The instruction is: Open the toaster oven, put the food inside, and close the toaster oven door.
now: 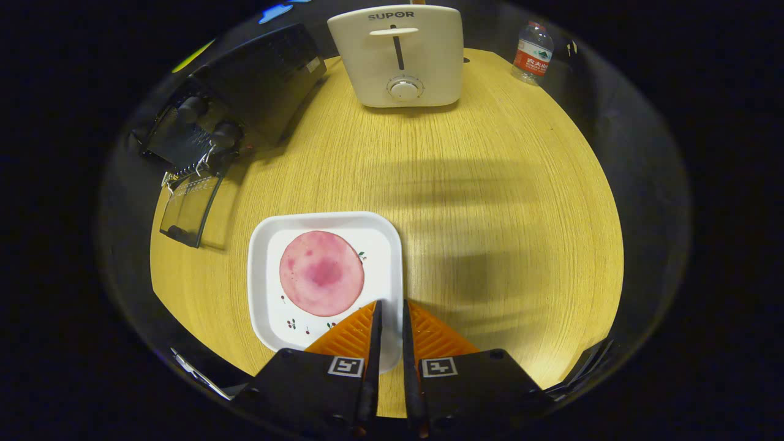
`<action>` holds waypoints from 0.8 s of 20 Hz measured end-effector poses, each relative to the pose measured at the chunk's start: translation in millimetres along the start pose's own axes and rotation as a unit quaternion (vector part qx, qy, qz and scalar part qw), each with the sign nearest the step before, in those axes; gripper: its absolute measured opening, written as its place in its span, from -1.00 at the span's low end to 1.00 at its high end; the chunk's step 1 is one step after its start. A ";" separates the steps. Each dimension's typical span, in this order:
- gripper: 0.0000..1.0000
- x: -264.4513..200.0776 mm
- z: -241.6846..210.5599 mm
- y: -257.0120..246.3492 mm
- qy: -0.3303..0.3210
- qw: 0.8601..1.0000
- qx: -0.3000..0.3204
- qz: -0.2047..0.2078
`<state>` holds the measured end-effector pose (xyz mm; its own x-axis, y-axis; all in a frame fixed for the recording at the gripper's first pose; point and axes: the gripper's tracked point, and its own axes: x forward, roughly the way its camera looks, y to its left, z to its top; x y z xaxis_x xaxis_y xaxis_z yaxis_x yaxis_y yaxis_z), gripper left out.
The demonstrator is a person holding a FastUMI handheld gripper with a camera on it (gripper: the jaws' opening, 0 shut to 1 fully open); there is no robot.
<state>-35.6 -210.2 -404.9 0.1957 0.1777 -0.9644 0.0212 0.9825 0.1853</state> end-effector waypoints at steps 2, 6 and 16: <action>-0.59 -1.1 -0.7 0.3 0.006 1.000 -0.005 0.001; -0.79 -3.6 1.7 2.7 0.010 0.999 -0.030 -0.012; -0.97 -2.5 -4.1 0.1 0.012 0.994 0.063 0.085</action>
<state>-40.1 -210.3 -403.3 0.1841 0.3435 -0.9209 0.1134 0.9233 0.3671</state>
